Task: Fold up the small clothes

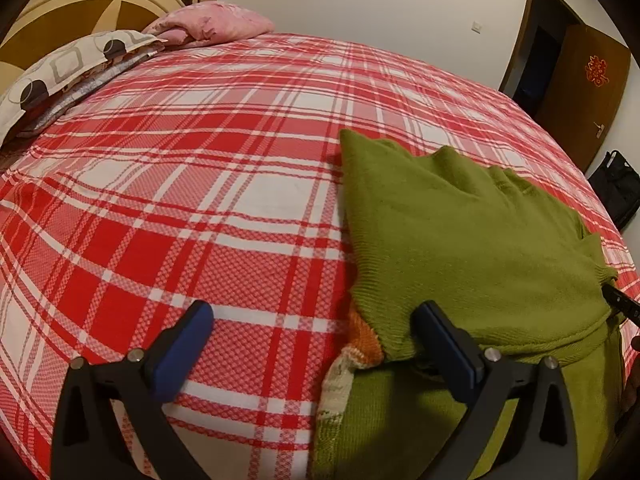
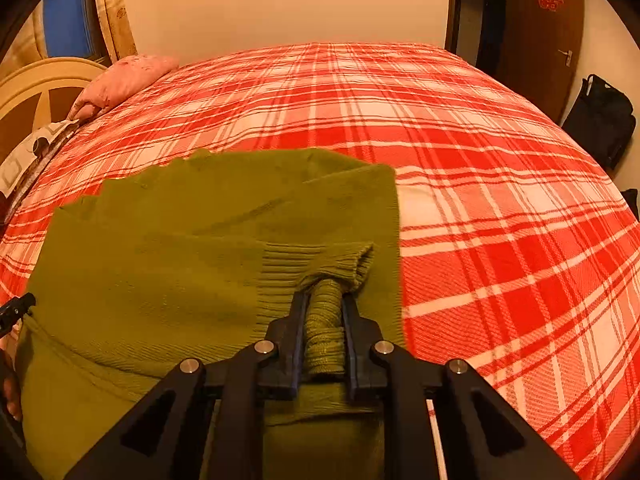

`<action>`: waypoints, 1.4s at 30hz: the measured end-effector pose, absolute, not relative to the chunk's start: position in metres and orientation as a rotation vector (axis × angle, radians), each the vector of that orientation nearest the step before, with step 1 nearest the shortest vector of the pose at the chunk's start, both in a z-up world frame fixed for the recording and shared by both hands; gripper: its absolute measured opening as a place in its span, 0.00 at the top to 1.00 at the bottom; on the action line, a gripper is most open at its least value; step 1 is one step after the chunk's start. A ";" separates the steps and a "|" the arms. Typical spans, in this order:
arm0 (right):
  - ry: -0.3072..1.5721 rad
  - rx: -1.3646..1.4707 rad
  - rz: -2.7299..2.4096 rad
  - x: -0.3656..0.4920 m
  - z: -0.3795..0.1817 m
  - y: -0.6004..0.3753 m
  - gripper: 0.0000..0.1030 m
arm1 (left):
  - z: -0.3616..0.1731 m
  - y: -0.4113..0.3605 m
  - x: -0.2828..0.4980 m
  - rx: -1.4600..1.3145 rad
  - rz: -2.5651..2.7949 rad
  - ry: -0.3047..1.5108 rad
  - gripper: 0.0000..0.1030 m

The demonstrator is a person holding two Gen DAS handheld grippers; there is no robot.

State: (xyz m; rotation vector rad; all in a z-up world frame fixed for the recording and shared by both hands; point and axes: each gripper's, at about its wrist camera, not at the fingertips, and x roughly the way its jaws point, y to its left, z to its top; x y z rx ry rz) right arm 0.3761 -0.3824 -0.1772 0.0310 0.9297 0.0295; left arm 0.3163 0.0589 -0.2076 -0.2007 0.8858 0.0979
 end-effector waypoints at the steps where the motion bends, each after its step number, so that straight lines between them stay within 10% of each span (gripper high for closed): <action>1: 0.931 0.034 0.029 0.376 -0.176 -0.383 0.85 | -0.207 0.060 0.316 -0.204 0.096 0.885 0.00; 26: 1.053 0.202 0.077 0.482 -0.188 -0.404 0.79 | -0.208 0.061 0.312 -0.209 0.086 0.883 0.00; 42: 1.004 0.091 0.109 0.377 -0.172 -0.397 0.78 | -0.198 0.059 0.349 -0.055 0.067 0.923 0.00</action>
